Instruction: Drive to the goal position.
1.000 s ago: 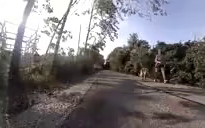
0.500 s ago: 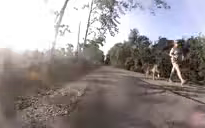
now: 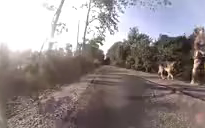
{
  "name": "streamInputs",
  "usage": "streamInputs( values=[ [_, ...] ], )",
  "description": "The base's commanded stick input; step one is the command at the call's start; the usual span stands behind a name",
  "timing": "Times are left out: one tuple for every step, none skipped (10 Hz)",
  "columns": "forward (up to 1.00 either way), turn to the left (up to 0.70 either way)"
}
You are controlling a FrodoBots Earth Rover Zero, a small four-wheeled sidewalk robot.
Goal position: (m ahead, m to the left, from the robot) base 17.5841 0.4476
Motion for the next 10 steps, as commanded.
streamInputs(
  values=[
    [0.7,0.0],
    [0.7,0.0],
    [0.7,0.0],
    [0.7,0.0],
    [0.7,0.0],
    [0.7,0.0],
    [0.7,0.0],
    [0.7,0.0],
    [0.7,0.0],
    [0.7,0.0]
  ],
)
